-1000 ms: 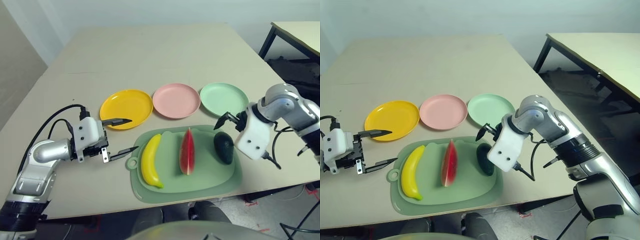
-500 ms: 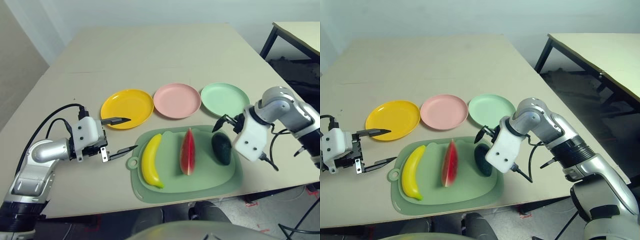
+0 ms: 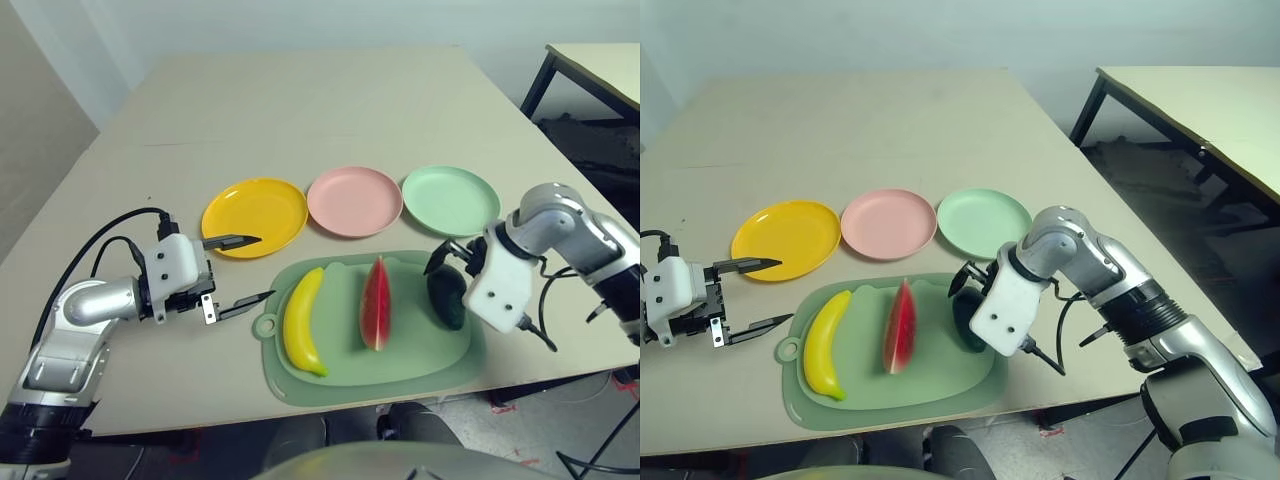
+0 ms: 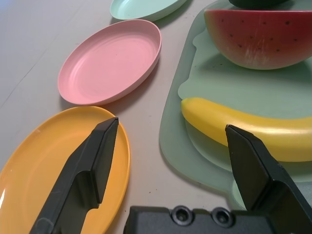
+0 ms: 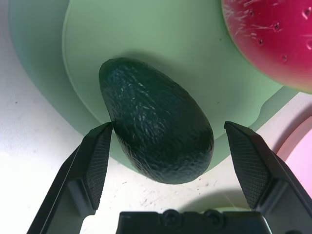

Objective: Place the fruits into color-matched plates.

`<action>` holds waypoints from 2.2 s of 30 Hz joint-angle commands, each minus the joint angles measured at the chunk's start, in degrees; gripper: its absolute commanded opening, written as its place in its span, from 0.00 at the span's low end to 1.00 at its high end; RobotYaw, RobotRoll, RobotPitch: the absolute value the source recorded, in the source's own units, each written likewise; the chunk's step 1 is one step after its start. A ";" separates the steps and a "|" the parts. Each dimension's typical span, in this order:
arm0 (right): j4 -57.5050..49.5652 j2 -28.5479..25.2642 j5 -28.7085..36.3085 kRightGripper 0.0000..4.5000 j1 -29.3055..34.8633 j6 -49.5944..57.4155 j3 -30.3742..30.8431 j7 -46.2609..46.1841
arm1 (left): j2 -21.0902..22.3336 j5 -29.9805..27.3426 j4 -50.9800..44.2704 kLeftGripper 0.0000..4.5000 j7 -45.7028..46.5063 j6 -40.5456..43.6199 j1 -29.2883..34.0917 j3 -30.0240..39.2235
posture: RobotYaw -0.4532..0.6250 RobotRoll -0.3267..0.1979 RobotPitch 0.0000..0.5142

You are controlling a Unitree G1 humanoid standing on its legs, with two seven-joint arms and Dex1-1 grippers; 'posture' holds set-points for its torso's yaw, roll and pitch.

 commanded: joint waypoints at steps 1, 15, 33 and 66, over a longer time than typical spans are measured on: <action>0.25 0.64 -1.35 1.00 0.19 0.66 0.92 -0.58 | 0.45 0.80 -0.37 0.99 0.04 0.03 -0.10 0.22 | 0.50 0.62 0.06; -1.10 1.17 -2.49 0.60 1.03 5.82 0.74 -0.48 | 0.70 1.24 -0.62 1.00 0.09 0.10 -0.30 0.44 | 0.50 0.62 0.06; -0.94 0.15 -2.35 0.01 -0.23 7.74 -0.23 0.91 | 0.12 1.94 0.16 1.00 0.19 -0.50 -1.21 -0.34 | 0.50 0.62 0.04; -8.93 3.31 4.65 0.99 -2.13 6.28 3.11 2.65 | 0.41 2.52 1.00 1.00 -0.17 -0.70 -1.90 -0.97 | 0.50 0.62 0.06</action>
